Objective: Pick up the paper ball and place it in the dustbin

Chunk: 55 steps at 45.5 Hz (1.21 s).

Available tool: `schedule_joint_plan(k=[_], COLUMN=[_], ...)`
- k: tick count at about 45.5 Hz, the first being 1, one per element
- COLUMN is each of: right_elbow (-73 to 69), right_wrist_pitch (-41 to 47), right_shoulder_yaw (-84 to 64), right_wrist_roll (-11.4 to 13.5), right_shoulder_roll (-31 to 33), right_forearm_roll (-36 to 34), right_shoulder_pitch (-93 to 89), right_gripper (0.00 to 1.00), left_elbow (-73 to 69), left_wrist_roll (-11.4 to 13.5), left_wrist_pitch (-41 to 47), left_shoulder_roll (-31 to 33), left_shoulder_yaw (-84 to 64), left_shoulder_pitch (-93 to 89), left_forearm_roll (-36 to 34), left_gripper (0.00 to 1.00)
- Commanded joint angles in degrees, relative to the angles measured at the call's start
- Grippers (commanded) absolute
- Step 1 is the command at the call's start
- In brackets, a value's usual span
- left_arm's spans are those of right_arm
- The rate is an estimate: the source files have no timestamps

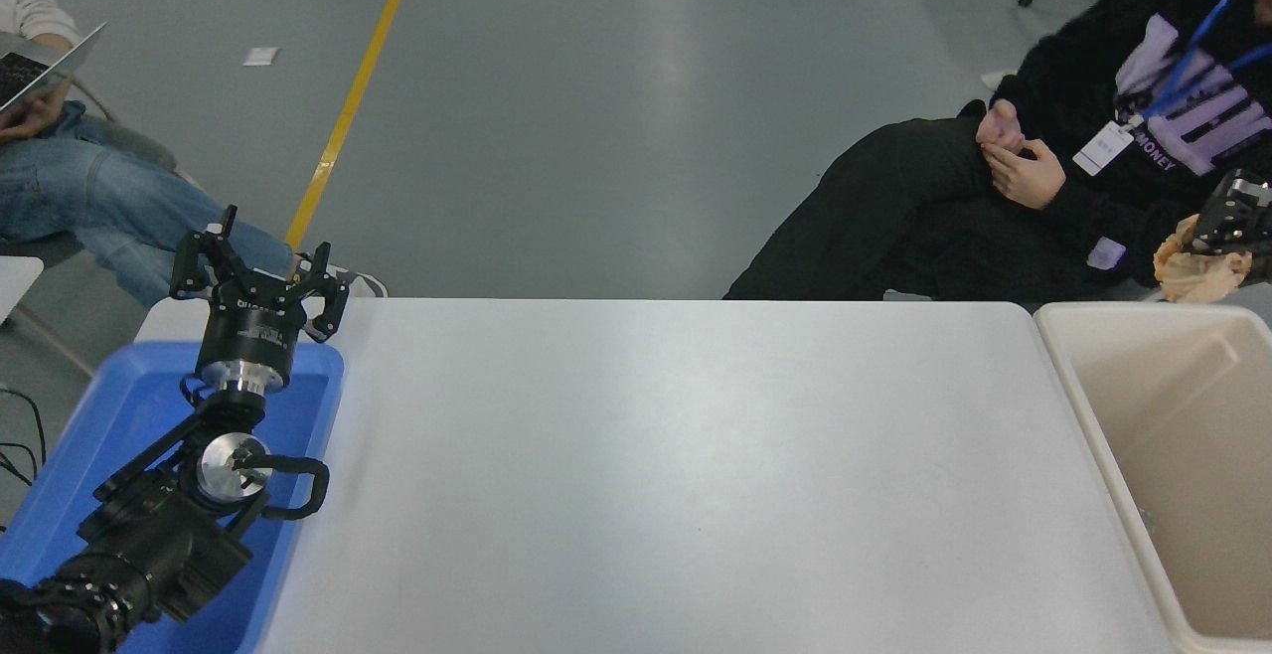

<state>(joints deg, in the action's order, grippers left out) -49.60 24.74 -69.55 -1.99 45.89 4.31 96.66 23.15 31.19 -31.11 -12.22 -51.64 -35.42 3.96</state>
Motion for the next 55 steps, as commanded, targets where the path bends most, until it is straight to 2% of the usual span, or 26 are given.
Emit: schedule_joint_plan(k=[1, 12, 18, 25, 34, 37, 38, 47, 55], right_elbow=[13.0, 29.5, 36.7, 41.2, 42.2, 42.4, 42.3, 41.5, 41.4], right_wrist_pitch=[-13.7, -14.7, -14.8, -14.9, -15.1, -15.8, -18.2, -22.1, -22.4], right_shoulder_yaw=[9.8, 17.5, 24.1, 25.1, 25.1, 25.3, 25.3, 25.4, 25.4], right_wrist_roll=[0.1, 0.1, 0.1, 0.2, 0.2, 0.1, 0.1, 0.1, 0.1], right_shoulder_roll=[-0.1, -8.0, -10.3, -13.5, -13.8, -13.7, -13.7, -13.9, -13.9], right_forearm_roll=[-0.5, -0.5, -0.5, -0.4, -0.4, -0.4, -0.4, -0.4, -0.4], right_shoulder_pitch=[-24.7, -41.3, -48.1, -51.6, -52.1, -51.7, -51.7, -52.1, -52.0], right_gripper=[0.00, 0.00, 0.00, 0.00, 0.00, 0.43, 0.62, 0.73, 0.74], left_elbow=[0.0, 0.0, 0.0, 0.0, 0.0, 0.0, 0.0, 0.0, 0.0], left_wrist_roll=[0.0, 0.0, 0.0, 0.0, 0.0, 0.0, 0.0, 0.0, 0.0], left_wrist_pitch=[0.0, 0.0, 0.0, 0.0, 0.0, 0.0, 0.0, 0.0, 0.0], left_shoulder_roll=[0.0, 0.0, 0.0, 0.0, 0.0, 0.0, 0.0, 0.0, 0.0], left_shoulder_yaw=[0.0, 0.0, 0.0, 0.0, 0.0, 0.0, 0.0, 0.0, 0.0], left_shoulder_pitch=[0.0, 0.0, 0.0, 0.0, 0.0, 0.0, 0.0, 0.0, 0.0], left_forearm_roll=[0.1, 0.1, 0.1, 0.1, 0.0, 0.0, 0.1, 0.0, 0.0], left_gripper=[0.99, 0.99, 0.99, 0.99, 0.99, 0.99, 0.99, 0.99, 0.99])
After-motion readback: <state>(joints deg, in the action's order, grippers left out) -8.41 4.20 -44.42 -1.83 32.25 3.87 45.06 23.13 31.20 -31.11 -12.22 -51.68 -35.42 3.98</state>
